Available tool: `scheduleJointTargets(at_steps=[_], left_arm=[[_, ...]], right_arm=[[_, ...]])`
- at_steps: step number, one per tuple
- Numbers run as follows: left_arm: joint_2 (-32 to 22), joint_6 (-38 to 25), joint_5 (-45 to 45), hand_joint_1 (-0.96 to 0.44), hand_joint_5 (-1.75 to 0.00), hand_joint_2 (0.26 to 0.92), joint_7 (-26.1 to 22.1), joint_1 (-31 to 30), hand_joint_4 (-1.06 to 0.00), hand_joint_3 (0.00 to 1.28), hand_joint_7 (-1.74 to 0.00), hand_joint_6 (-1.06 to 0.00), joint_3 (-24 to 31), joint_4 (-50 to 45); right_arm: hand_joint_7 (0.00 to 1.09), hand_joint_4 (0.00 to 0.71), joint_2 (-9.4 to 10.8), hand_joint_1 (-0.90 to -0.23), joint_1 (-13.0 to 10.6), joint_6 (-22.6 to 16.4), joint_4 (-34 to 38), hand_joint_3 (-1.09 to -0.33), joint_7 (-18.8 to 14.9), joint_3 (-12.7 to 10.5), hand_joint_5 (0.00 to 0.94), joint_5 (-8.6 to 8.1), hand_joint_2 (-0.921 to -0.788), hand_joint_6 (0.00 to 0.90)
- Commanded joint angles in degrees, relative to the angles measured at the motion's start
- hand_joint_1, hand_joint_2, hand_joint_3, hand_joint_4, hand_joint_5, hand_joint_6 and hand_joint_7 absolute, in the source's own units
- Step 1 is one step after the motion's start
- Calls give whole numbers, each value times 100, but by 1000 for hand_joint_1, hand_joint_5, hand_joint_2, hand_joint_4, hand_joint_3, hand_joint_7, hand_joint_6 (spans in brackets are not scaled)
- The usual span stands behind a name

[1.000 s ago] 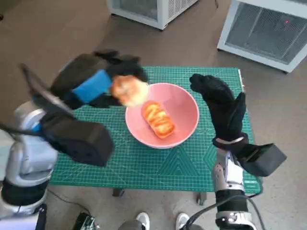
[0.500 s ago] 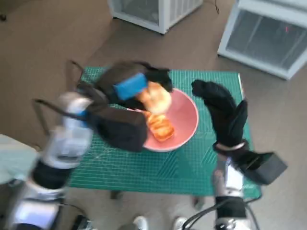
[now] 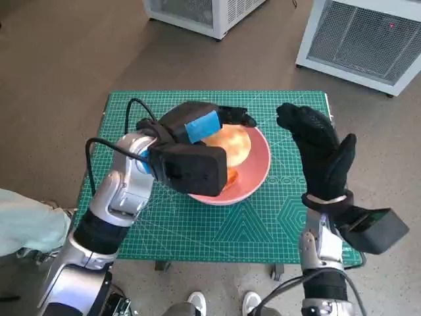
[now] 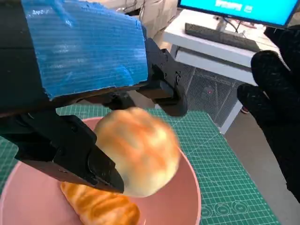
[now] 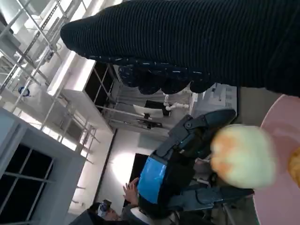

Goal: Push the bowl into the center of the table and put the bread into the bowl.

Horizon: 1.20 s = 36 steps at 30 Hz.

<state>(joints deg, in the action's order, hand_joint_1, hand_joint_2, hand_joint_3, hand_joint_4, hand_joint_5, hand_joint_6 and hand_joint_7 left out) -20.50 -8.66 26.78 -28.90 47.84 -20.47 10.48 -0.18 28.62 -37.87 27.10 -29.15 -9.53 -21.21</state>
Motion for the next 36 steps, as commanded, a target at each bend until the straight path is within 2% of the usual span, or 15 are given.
scheduleJointTargets(at_steps=[1,11,22,26,36], left_arm=[[22,53,-158,-6,-1,809,36,-258,-353,4,-89,-406,121,-115],[-56,554,-676,-75,0,802,66,-508,-252,1,-34,-359,534,-85],[47,1523,-1911,-249,0,801,103,-763,-180,1,-6,-324,1388,333],[333,1944,-2481,-316,-4,822,362,-972,-187,11,-10,-333,1821,407],[1169,2175,-3939,-476,-8,912,510,-1298,-204,67,-12,-330,2508,369]], right_arm=[[619,269,-45,-742,-146,130,-46,-772,92,-17,2,20,-921,14],[613,271,-109,-753,-116,162,-54,-768,114,-48,3,23,-921,20],[604,273,-202,-733,-19,184,6,-767,95,-91,3,-15,-921,26],[601,274,-267,-733,36,212,-26,-766,145,-98,4,43,-921,29],[558,276,-442,-725,223,373,-126,-756,312,-99,2,177,-921,62]])
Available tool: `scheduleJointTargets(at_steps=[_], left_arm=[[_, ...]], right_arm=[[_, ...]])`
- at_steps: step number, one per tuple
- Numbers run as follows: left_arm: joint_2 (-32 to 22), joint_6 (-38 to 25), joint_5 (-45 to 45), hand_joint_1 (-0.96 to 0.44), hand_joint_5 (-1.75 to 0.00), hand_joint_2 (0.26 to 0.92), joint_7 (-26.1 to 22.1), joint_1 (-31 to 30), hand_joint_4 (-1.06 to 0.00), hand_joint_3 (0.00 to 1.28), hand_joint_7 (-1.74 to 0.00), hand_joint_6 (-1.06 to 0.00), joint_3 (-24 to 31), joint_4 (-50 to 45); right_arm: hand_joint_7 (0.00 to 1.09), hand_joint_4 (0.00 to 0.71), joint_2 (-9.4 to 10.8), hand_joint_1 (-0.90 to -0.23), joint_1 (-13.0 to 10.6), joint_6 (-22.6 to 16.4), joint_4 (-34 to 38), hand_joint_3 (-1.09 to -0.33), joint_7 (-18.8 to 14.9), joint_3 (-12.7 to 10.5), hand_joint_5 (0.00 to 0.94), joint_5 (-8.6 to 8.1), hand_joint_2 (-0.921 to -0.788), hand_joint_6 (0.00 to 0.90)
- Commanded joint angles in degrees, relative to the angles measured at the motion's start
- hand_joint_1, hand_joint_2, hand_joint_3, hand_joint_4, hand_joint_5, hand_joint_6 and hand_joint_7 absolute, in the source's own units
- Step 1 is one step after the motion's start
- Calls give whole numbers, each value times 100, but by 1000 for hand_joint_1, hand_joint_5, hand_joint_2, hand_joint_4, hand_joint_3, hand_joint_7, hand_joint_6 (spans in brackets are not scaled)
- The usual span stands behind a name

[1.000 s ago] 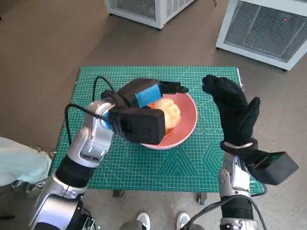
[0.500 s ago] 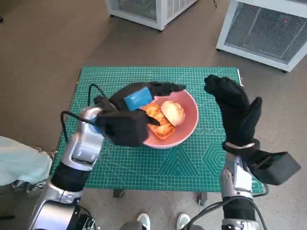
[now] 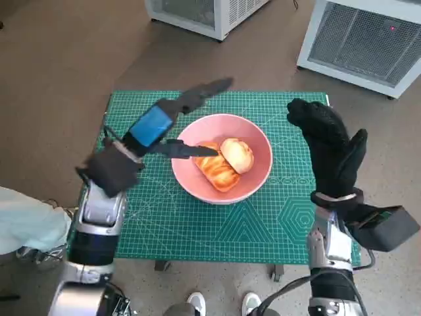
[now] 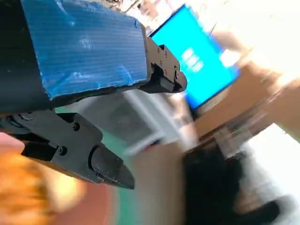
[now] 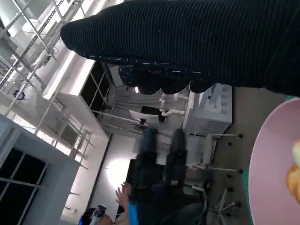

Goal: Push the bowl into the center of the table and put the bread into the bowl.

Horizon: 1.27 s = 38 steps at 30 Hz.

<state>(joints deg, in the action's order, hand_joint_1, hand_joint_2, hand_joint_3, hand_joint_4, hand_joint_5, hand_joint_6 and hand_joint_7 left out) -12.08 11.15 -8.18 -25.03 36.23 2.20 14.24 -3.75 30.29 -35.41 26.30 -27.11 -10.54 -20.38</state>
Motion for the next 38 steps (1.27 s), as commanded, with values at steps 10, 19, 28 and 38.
scheduleJointTargets(at_steps=[10,19,28,38], left_arm=[[632,552,-633,-600,-15,921,349,-356,-224,145,-2,-287,414,-51],[667,934,-671,-650,-3,921,245,-506,-207,193,0,-239,365,-74],[675,1342,-441,-663,0,921,371,-638,-188,196,0,-227,316,-127],[675,1741,-229,-706,-1,921,573,-697,-178,231,-10,-242,306,-70]], right_arm=[[530,248,-236,-730,218,212,-219,-748,303,32,0,332,-921,71],[490,244,-355,-742,273,207,-349,-725,452,55,0,463,-921,130],[480,243,-371,-755,296,187,-452,-706,681,94,0,686,-921,152],[468,243,-374,-753,273,203,-492,-708,814,101,0,804,-921,158]])
